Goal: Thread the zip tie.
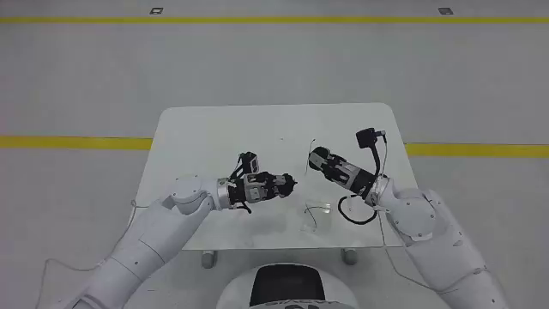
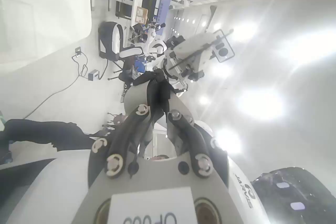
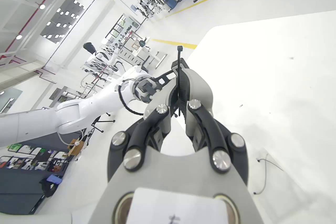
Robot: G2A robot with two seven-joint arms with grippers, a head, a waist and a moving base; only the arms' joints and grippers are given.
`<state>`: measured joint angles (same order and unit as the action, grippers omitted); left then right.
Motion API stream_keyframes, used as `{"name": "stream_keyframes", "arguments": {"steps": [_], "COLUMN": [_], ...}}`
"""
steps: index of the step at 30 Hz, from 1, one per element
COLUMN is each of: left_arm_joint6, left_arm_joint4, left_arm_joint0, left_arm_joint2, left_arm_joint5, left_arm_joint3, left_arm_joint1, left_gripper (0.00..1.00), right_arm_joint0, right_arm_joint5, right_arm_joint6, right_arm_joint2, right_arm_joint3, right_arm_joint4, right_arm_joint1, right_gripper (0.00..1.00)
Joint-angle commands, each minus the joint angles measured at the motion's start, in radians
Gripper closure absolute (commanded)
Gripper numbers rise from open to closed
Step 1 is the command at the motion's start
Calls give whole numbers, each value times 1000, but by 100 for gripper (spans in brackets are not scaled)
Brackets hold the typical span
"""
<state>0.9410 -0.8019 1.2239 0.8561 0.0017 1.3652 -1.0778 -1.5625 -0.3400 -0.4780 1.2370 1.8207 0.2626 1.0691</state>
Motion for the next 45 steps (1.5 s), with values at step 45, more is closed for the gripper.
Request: {"name": "stream_keyframes", "arguments": {"steps": [45], "left_arm_joint6": [139], "left_arm_joint4": [-115], "left_arm_joint0": [-8], "left_arm_joint2": [32], "left_arm_joint5": [234], "left_arm_joint3": [-14], "left_arm_joint1": [20], "left_gripper": [100], "right_arm_joint0": [56], "right_arm_joint5": [0], "right_arm_joint6": [185], "right_arm_joint2": [-167], "right_arm_joint3": [64], "right_arm_joint4": [136], "right_arm_joint1": [-137], "right_gripper": [100]}}
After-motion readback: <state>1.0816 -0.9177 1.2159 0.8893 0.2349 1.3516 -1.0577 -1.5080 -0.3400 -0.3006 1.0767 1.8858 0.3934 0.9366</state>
